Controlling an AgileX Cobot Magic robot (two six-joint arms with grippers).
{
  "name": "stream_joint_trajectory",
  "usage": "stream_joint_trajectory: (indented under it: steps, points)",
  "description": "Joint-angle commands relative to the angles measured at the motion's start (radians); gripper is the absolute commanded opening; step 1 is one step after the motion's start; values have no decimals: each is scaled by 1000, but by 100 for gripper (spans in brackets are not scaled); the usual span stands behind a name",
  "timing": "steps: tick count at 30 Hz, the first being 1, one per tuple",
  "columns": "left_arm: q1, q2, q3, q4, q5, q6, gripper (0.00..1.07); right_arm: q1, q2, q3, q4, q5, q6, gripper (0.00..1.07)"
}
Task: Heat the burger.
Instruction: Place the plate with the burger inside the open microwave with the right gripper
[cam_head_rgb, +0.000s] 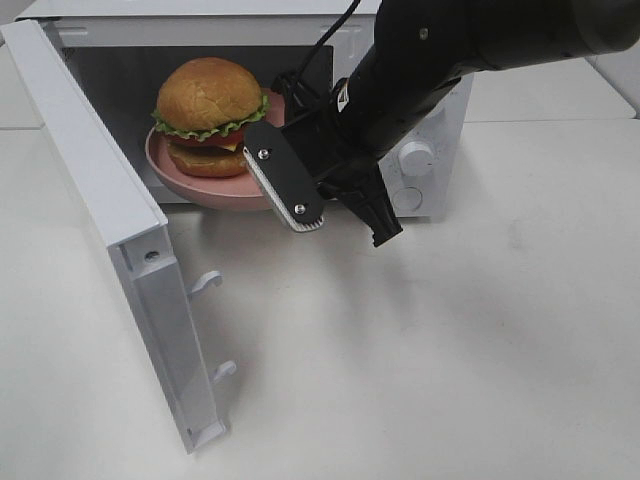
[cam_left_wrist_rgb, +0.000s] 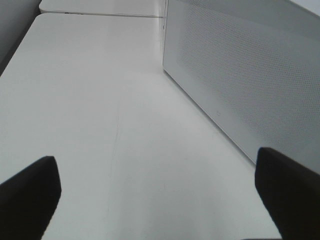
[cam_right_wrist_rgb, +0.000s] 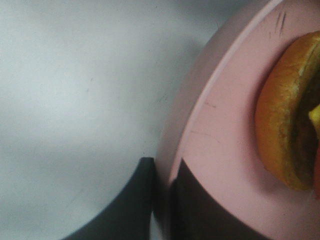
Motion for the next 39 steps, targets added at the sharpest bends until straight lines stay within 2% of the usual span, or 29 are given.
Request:
stream_joint_trajectory:
  steps: [1,4,11,17,39]
  points:
    - [3,-16,0,-1,-14,0,98,-3,11,-42,-18,-66,40,0]
    - [3,-16,0,-1,-14,0,98,-3,25,-61,-69,-69,78,0]
    - [3,-16,0,-1,-14,0,98,-3,51,-95,-75,-70,83,0]
    - [3,-16,0,-1,-14,0,98,0,102,-149,-149,-67,133,0]
    - [3,-16,0,-1,-14,0,98,0,270,-368,-199,-23,267,1]
